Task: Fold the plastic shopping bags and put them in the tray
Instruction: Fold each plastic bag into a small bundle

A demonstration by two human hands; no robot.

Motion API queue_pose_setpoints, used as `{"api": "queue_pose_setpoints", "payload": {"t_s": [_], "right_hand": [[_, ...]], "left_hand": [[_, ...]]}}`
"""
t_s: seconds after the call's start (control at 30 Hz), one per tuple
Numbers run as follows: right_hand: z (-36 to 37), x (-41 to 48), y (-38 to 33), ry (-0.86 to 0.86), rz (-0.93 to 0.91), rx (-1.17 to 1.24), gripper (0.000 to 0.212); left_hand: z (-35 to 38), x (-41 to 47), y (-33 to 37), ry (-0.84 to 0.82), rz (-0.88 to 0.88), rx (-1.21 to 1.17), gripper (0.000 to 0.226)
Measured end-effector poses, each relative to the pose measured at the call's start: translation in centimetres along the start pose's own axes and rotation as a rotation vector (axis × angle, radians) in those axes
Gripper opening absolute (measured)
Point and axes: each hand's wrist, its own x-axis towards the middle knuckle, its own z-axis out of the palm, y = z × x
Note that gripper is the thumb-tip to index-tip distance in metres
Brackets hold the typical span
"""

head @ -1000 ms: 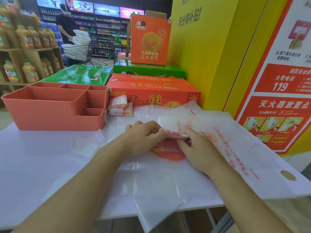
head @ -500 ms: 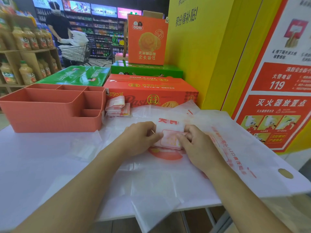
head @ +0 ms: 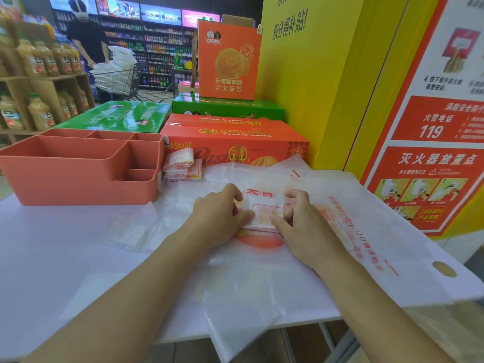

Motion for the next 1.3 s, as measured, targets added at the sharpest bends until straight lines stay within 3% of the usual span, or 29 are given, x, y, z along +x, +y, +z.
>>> {"api": "queue_pose_setpoints", "payload": {"t_s": [0.37,0.57,0.77,0.97,1.2,1.3], "right_hand": [[-0.2,0.2,0.1,-0.031,-0.089,-0.203,0.029],[0.0,0.4,-0.1,-0.050,-0.042,-0.310,0.029],[0.1,0.4,-0.2,-0.083,-0.237,-0.372,0.032],[-0.2,0.5,-0.4,-0.187,-0.159,-0.474,0.036],[0.0,0.2,-0.2,-0.131,-0.189,-0.351,0.033],[-0.4,-0.1,0.0,-0.112,-0.175,-0.200,0.030]], "left_hand": [[1.1,0.3,0.0,0.026,0.114,0.249,0.029],[0.6,0.1,-0.1,-0.106,0.157,0.293,0.034],[0.4,0.0,0.3,-0.139,0.114,0.301,0.036],[-0.1,-0.3,0.8,-0.172,0.091,0.291,0.039],[-1.0,-0.9,0.1,-0.179,0.144,0.200,0.058],[-1.2,-0.9,0.2,-0.105,0.208,0.186,0.050]]}}
